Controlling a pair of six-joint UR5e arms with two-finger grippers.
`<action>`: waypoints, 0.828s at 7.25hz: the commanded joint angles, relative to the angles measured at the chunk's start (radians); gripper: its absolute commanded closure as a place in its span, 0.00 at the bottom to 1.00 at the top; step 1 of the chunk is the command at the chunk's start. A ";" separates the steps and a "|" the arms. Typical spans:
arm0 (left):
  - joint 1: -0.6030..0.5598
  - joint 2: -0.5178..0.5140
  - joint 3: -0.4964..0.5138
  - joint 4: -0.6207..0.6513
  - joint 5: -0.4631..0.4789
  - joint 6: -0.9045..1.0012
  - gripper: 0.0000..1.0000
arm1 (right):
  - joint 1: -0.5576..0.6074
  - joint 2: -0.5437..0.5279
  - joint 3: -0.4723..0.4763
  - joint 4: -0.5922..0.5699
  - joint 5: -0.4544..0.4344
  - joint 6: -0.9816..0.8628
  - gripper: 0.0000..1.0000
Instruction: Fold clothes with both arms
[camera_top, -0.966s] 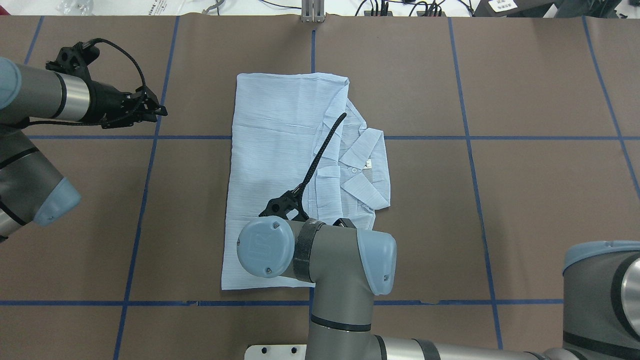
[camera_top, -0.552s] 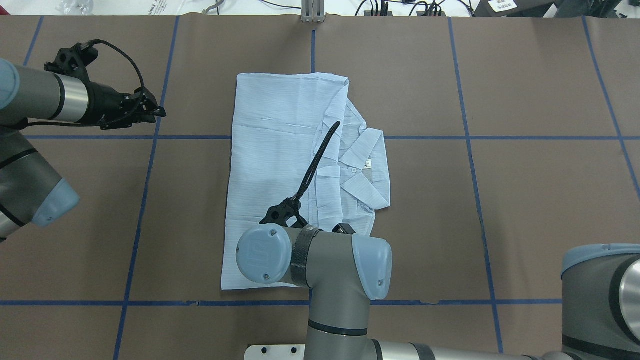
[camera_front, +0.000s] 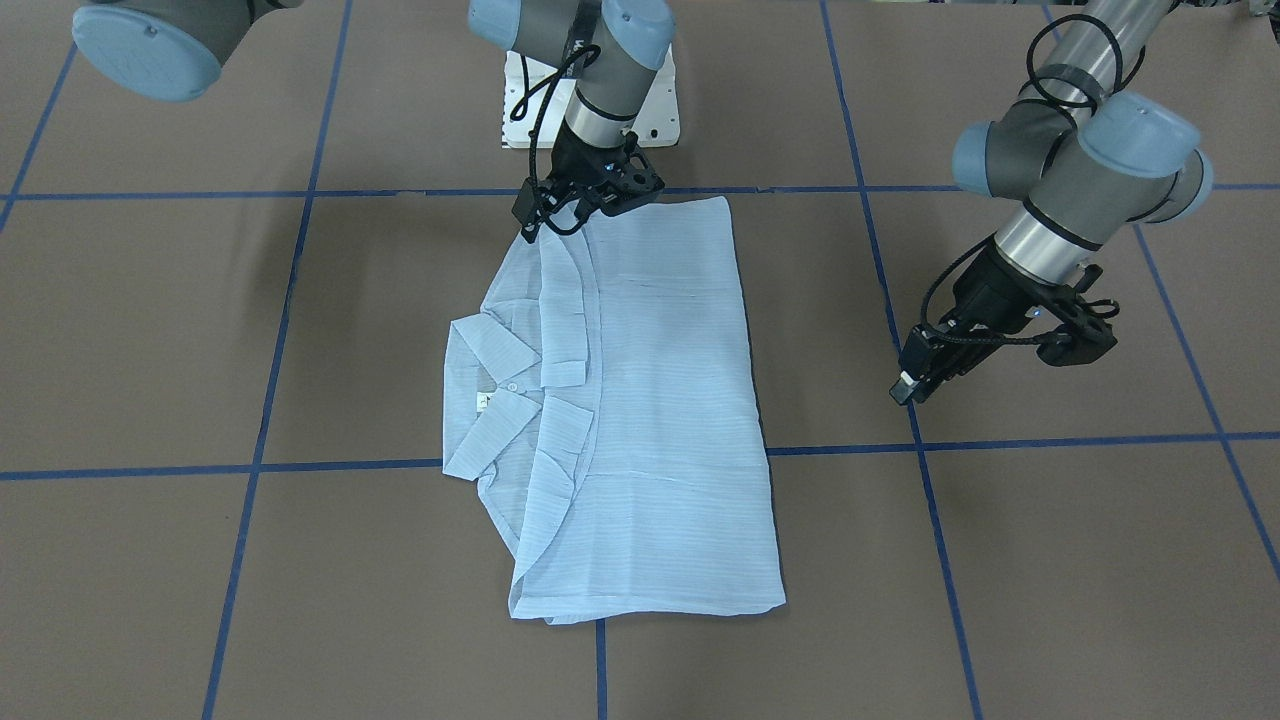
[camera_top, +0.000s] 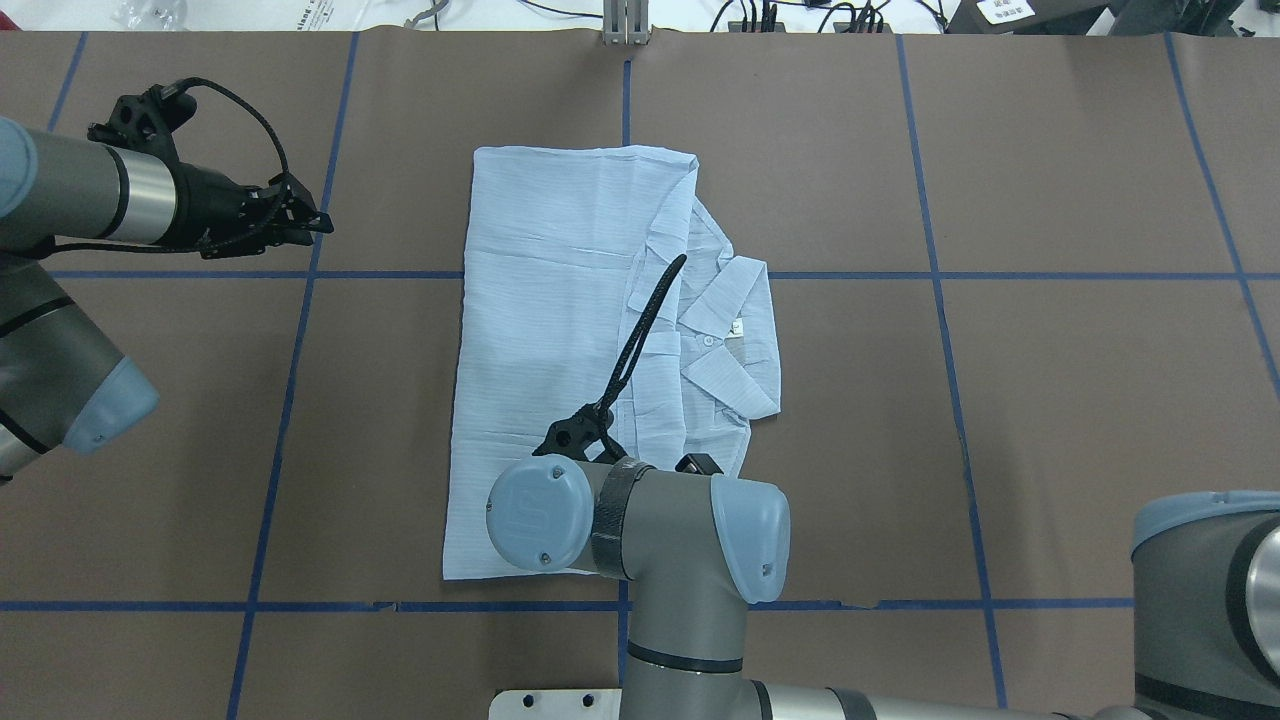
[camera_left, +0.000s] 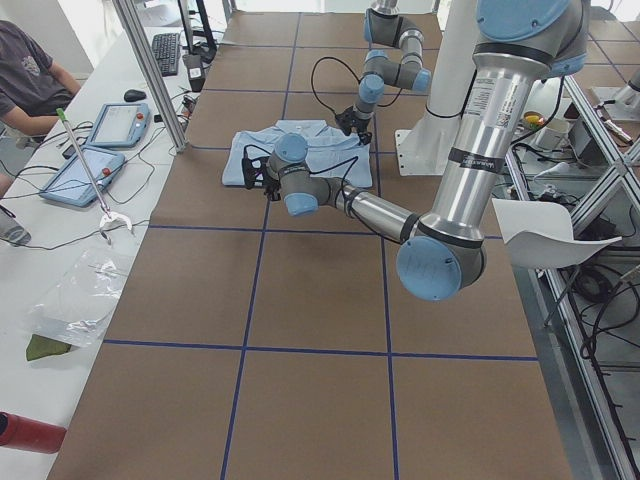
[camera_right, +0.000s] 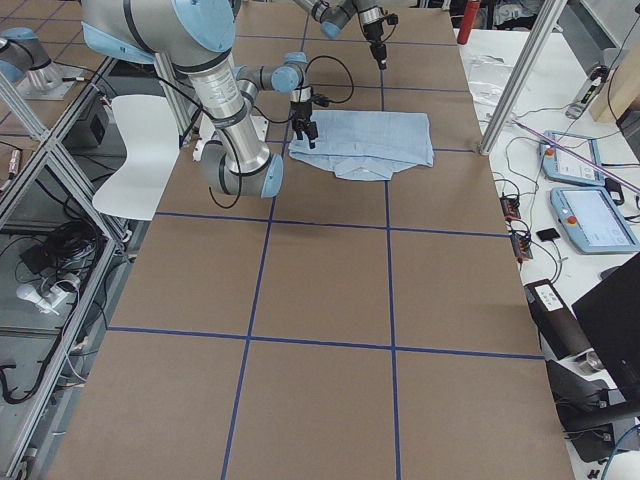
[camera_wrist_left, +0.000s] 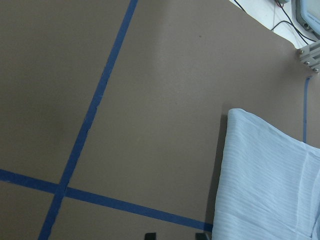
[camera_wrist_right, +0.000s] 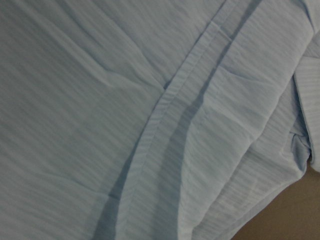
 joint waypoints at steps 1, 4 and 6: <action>0.000 0.000 -0.002 0.000 0.000 0.000 0.62 | 0.023 -0.047 0.031 -0.002 0.002 0.000 0.00; 0.000 0.006 -0.025 0.000 0.000 -0.003 0.62 | 0.035 -0.195 0.175 -0.012 0.010 0.016 0.00; 0.000 0.017 -0.044 0.002 0.000 -0.003 0.62 | 0.037 -0.217 0.191 -0.018 0.011 0.033 0.00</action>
